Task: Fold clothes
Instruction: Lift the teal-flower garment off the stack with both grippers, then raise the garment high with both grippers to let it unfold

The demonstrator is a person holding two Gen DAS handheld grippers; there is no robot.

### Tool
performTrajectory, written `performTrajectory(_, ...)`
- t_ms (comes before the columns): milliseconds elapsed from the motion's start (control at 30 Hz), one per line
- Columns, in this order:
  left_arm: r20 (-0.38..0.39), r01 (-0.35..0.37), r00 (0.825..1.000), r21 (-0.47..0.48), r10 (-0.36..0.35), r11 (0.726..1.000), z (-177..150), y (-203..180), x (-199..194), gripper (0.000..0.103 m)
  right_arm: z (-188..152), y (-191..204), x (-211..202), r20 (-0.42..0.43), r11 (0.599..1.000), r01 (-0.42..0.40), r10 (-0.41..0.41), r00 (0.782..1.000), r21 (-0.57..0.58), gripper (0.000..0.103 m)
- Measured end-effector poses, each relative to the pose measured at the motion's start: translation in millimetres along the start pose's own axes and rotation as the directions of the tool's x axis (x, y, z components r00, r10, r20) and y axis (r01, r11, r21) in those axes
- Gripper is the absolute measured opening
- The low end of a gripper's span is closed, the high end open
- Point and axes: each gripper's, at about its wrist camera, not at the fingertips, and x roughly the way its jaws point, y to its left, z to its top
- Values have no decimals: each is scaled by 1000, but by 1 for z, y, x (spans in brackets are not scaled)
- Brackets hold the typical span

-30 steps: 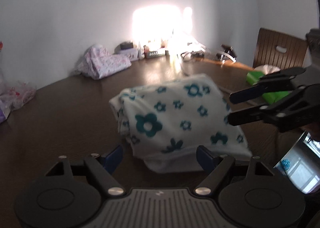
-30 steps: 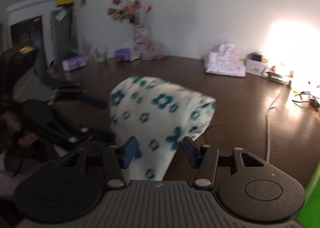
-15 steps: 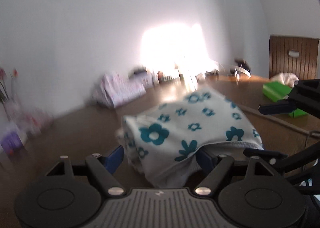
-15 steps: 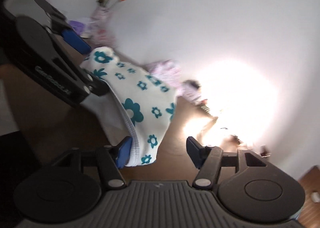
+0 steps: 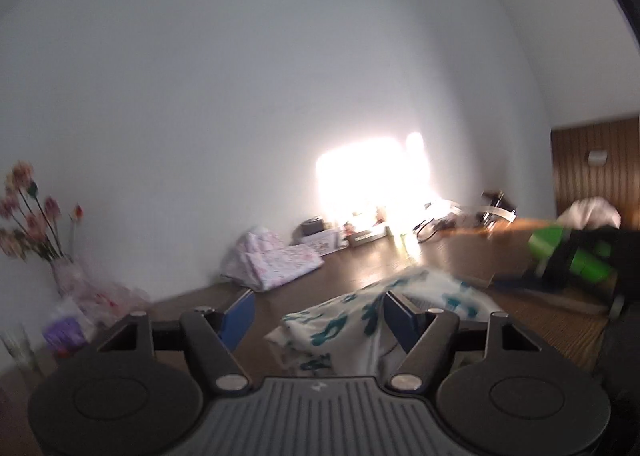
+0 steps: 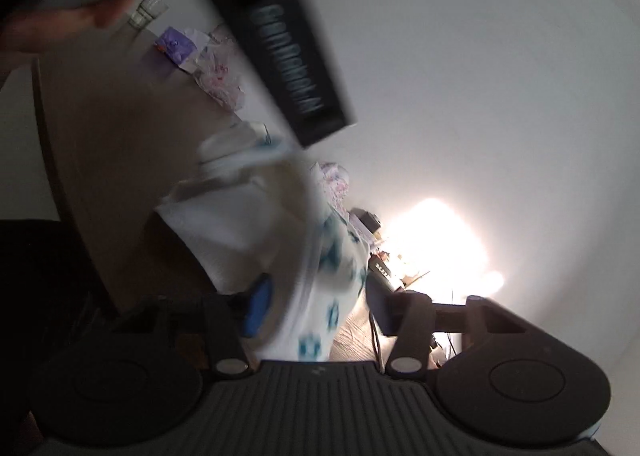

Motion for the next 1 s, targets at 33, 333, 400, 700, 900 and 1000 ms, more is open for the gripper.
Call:
performTrajectory(33,-1,5,1000,-28,-5,1000,3,3,0,70,2,-7,-3,8,999,-2,2,1000,44,2)
performTrajectory(333,8,127,992,-86,-127,988,-17,5,-30,90,9,-94,1,90,801,-282,278,956,528,2)
performTrajectory(400,37,134,991,-152,-130,979,-25,5,-41,91,10,-112,3,124,716,-336,333,935,612,2)
performTrajectory(700,-70,-125,990,-30,123,992,-29,-13,-7,88,38,-145,-14,160,662,-344,325,932,666,2)
performTrajectory(900,-141,-234,962,26,235,972,-34,-3,6,90,27,-128,-14,33,782,-219,246,969,583,2)
performTrajectory(1000,-181,-213,956,107,230,971,-44,-8,12,91,23,-108,-13,-32,858,-133,171,985,495,2)
